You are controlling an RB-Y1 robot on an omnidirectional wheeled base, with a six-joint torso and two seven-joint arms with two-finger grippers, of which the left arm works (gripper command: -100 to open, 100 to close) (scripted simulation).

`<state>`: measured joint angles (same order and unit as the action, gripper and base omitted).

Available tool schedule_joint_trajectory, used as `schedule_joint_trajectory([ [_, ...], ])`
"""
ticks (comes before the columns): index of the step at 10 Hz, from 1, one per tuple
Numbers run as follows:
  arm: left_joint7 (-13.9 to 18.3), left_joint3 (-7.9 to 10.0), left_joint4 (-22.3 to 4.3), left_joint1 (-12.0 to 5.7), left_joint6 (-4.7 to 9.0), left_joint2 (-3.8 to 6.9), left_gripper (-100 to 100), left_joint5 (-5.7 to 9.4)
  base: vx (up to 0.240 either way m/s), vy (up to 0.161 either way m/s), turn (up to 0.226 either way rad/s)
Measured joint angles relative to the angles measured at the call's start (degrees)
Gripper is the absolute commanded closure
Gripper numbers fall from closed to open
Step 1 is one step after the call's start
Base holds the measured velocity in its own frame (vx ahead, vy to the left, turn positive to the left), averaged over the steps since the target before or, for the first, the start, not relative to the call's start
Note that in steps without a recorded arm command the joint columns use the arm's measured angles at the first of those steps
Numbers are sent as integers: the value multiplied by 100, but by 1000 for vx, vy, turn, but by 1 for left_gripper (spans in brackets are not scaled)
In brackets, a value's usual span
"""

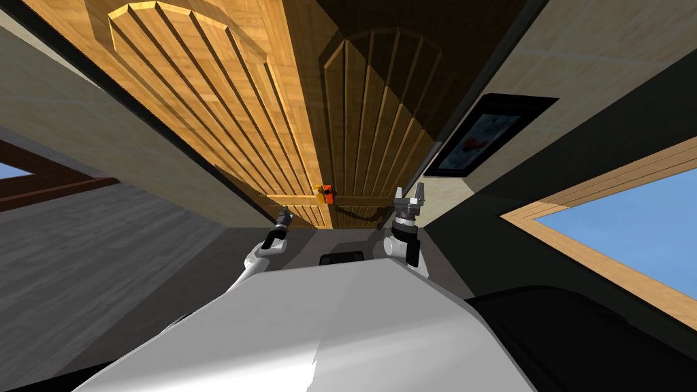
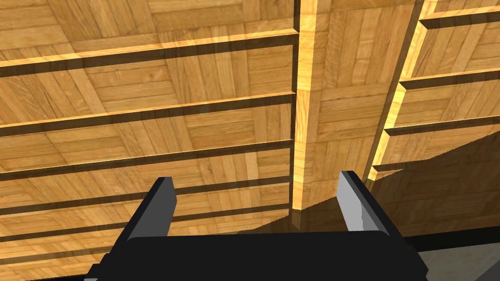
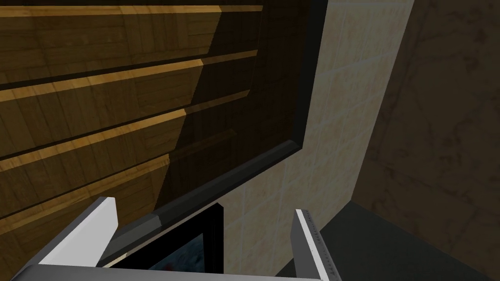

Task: Pull the door open

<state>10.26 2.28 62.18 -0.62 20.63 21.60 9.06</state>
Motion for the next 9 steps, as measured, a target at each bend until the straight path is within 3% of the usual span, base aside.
schedule_joint_trajectory([
  [2, 66, 65, 6, 6, -8, 90, -100, 40, 178, -11, -113],
  [4, 80, 48, 23, -51, 6, 60, -100, 44, 178, -17, -122],
  [6, 88, -9, 42, -118, 22, 6, -100, 37, 164, -51, -143],
  [7, 74, -52, 105, -202, -10, -64, -100, 26, 215, -116, -246],
  [9, 56, -185, 107, -338, 54, -209, -100, -5, 133, -90, -83],
])
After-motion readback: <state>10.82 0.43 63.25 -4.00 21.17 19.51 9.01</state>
